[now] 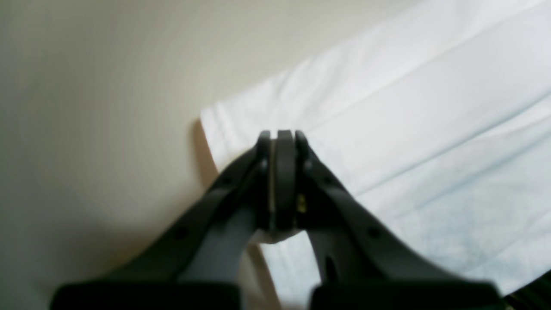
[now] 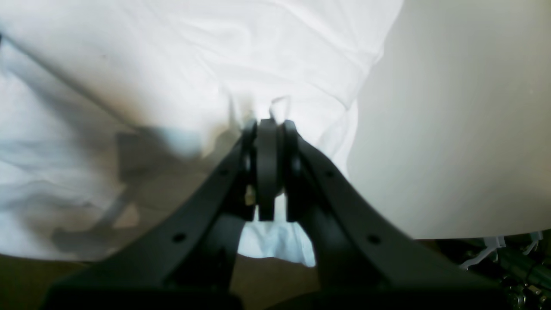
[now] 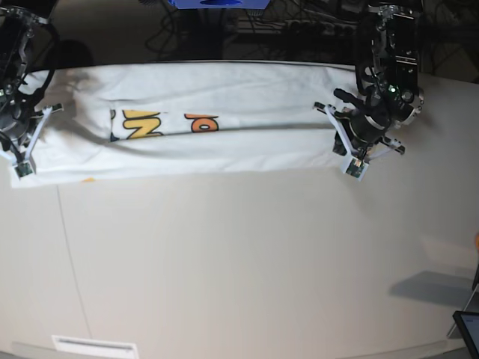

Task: Fold the T-shirt properly
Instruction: 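Grasp the strip's hem end with the right gripper and collar end with left, then hold both strip ends and pull them apart to straighten the strip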

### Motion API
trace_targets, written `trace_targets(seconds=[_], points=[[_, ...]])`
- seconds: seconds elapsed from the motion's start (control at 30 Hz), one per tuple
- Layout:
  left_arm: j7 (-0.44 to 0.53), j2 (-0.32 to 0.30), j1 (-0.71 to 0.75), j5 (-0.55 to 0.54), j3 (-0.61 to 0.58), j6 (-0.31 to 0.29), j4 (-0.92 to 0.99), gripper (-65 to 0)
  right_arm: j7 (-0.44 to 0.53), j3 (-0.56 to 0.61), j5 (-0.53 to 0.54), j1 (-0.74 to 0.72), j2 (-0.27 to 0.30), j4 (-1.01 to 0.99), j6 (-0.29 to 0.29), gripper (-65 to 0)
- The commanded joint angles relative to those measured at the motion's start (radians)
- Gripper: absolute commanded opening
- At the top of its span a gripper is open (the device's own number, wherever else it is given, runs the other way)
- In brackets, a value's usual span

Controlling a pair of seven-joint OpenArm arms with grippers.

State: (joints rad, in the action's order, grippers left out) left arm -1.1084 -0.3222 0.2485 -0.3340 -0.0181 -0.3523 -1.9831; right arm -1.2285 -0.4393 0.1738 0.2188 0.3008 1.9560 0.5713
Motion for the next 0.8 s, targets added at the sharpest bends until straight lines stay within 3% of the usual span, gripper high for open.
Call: trace_targets(seconds=[0.0, 0.17, 0.33, 0.77], points=[[0.020, -0.019, -0.010, -0.004, 0.005, 0.000, -0.018, -65.0, 0.009, -0.008, -0.004, -0.008, 0.016, 0.018, -0.003, -64.7], [0.020, -0.058, 0.013, -0.010, 0.005, -0.001, -0.029, -65.0, 0.014, -0.008, -0.004, 0.011, 0.016, 0.018, -0.003, -64.7], [0.020, -0.070, 0.018, -0.010, -0.016, -0.078, -0.035, -65.0, 0.011, -0.008, -0.006, 0.011, -0.002, 0.018, -0.003, -64.7], [0.020, -0.071, 0.019, -0.010, -0.093, -0.081, -0.055, -65.0, 0.014, -0.008, -0.006, 0.046, -0.030, 0.018, -0.003, -64.7]])
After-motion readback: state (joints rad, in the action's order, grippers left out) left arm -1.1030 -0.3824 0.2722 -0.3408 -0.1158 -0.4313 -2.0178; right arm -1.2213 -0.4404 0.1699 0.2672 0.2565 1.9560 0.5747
